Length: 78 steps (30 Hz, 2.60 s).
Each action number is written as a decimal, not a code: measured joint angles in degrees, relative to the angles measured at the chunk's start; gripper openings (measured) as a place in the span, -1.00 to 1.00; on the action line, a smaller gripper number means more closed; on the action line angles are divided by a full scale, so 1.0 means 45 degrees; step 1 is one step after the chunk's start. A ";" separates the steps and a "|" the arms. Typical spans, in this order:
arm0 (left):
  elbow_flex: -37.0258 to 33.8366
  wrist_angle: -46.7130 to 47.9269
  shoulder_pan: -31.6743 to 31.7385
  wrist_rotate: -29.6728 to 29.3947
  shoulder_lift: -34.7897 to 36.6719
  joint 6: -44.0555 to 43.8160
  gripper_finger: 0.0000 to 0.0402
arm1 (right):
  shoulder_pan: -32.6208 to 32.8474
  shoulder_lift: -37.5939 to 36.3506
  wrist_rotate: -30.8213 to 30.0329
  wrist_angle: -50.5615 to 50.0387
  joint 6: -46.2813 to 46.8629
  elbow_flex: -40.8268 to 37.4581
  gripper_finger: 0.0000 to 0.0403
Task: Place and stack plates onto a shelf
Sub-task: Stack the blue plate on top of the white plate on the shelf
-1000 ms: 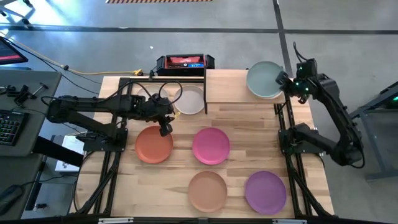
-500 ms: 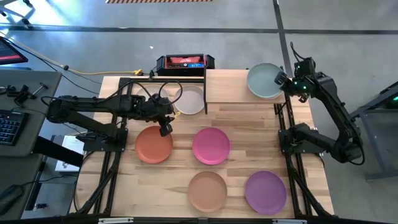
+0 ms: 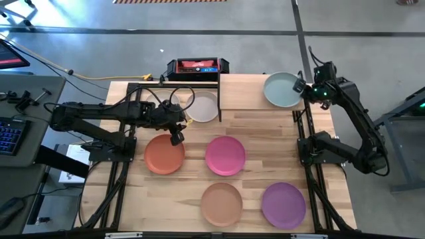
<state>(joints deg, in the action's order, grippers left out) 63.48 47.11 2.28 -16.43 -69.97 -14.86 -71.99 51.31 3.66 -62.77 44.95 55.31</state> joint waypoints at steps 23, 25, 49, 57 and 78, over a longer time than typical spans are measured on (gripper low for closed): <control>0.0000 -0.0015 0.0000 -0.0010 -0.0005 0.0007 -0.42 | 0.0005 0.0767 -0.0225 0.0309 -0.0100 0.0005 -1.00; 0.0000 -0.0015 0.0000 -0.0010 -0.0005 0.0002 -0.42 | 0.0005 0.0767 -0.0112 0.0313 -0.0296 0.0005 -1.00; 0.0000 -0.0053 0.0000 -0.0010 -0.0005 -0.0338 -0.42 | 0.0000 0.0763 -0.0714 0.0406 -0.0330 0.0024 -1.00; 0.0000 -0.0053 -0.0001 -0.0010 -0.0005 -0.0338 -0.42 | 0.0005 0.0763 -0.0346 0.0367 -0.0215 0.0024 -1.00; 0.0000 -0.0053 0.0000 -0.0015 -0.0005 -0.0333 -0.42 | -0.0010 0.0763 -0.0048 0.0604 -0.0309 0.0024 -1.00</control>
<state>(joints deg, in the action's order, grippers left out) 63.48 46.87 2.28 -16.49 -70.00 -16.36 -72.03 54.74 3.45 -60.05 43.56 55.42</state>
